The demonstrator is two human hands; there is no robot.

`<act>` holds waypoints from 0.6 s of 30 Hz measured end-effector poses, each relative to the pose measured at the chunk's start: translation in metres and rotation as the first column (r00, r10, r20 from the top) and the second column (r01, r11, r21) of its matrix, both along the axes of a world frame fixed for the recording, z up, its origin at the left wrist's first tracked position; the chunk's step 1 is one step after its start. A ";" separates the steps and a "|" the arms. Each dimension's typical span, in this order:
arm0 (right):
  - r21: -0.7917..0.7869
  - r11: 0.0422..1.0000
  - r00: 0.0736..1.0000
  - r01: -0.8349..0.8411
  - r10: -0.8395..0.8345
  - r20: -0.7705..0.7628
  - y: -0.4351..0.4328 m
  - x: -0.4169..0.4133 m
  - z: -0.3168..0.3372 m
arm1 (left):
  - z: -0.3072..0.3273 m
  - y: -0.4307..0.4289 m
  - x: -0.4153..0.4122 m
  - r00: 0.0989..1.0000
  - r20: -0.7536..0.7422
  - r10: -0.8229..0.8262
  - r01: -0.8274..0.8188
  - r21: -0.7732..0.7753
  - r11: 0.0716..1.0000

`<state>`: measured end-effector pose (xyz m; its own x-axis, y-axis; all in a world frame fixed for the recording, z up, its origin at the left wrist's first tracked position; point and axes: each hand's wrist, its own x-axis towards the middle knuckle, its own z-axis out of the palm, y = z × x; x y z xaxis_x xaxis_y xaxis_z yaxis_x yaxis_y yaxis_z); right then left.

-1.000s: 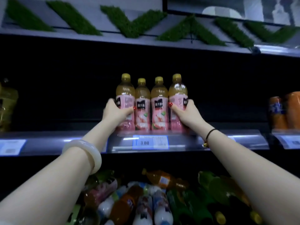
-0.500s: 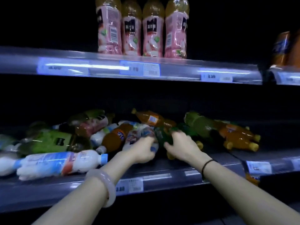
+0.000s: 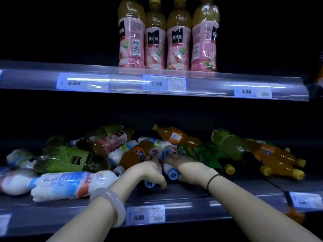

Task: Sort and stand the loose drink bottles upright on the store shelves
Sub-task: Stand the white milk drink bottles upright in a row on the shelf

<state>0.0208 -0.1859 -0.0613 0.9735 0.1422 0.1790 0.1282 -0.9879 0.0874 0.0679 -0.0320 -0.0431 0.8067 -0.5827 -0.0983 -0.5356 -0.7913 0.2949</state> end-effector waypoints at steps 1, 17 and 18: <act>0.125 0.992 0.999 -0.031 0.028 0.028 0.000 -0.003 0.003 | -0.001 0.001 0.002 1.000 -0.019 -0.002 0.002 -0.016 1.000; 0.995 0.026 0.990 -0.100 -0.095 0.102 0.002 0.008 0.035 | 0.033 0.015 0.027 0.909 -0.375 -0.183 -0.209 -0.788 0.580; 0.993 0.081 0.996 -0.082 -0.022 0.084 0.002 0.005 0.028 | 0.028 0.012 0.028 0.953 -0.286 -0.104 -0.161 -0.763 0.626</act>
<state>0.0260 -0.1843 -0.0328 0.9530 -0.1882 0.2373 0.2064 -0.1700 -0.9636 0.0958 -0.0202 -0.0150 0.8370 -0.5242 0.1570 -0.3065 -0.2115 0.9281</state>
